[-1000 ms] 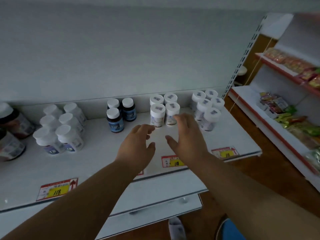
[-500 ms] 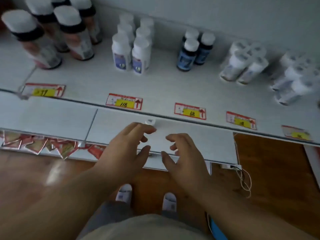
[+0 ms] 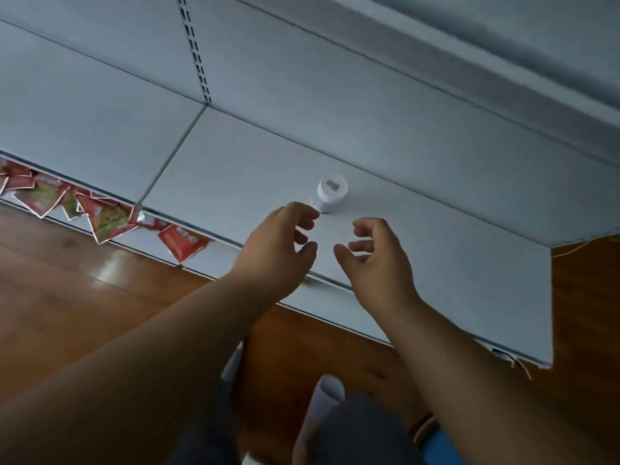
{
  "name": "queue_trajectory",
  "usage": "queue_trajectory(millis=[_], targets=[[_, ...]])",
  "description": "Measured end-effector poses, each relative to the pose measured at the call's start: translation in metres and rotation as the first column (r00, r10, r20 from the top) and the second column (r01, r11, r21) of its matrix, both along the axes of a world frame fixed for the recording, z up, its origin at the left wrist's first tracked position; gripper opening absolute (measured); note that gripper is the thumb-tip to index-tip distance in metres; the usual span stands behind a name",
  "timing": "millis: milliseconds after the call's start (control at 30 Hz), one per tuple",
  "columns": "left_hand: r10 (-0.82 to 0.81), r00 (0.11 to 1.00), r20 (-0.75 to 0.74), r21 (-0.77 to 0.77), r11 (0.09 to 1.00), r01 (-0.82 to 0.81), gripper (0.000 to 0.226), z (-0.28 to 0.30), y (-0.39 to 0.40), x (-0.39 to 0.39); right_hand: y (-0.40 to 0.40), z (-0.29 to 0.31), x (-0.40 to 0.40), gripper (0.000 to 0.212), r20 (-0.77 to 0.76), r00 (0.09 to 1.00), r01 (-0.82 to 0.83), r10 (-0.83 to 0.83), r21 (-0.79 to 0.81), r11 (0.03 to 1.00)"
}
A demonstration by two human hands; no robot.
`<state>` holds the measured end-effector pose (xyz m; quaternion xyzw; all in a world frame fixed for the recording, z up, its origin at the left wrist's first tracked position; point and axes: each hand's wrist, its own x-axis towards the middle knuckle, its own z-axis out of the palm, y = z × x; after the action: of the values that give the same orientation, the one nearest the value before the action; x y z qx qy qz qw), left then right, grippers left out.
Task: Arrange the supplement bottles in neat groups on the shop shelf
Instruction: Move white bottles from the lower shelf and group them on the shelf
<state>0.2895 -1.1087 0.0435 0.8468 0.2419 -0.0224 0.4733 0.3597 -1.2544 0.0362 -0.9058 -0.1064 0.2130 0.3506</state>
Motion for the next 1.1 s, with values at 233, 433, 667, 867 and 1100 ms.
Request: queue_trajectory(millis=[233, 433, 667, 867, 1100], targets=[[0.146, 0.987, -0.064, -0.190, 0.969, -0.156, 0.047, -0.094, 0.018, 0.099, 0.033, -0.090, 0.090, 0.064, -0.036, 0.998, 0.056, -0.057, -0.043, 0.998], [0.144, 0.989, -0.043, -0.216, 0.965, -0.150, 0.040, -0.097, 0.014, 0.105, 0.037, -0.087, 0.090, 0.036, -0.057, 0.998, 0.018, -0.019, -0.020, 1.000], [0.343, 0.926, -0.158, -0.496, 0.783, -0.375, 0.018, 0.035, -0.004, -0.022, 0.003, 0.057, -0.028, 0.015, -0.266, 0.963, 0.096, -0.032, 0.233, 0.968], [0.364, 0.915, -0.173, -0.527, 0.751, -0.398, 0.027, 0.172, -0.030, -0.116, -0.034, 0.182, -0.099, 0.031, -0.466, 0.874, 0.060, 0.141, 0.390, 0.919], [0.192, 0.981, -0.007, -0.581, 0.798, -0.160, 0.030, 0.271, -0.052, -0.129, -0.064, 0.281, -0.094, 0.039, -0.352, 0.905, -0.052, 0.237, 0.462, 0.885]])
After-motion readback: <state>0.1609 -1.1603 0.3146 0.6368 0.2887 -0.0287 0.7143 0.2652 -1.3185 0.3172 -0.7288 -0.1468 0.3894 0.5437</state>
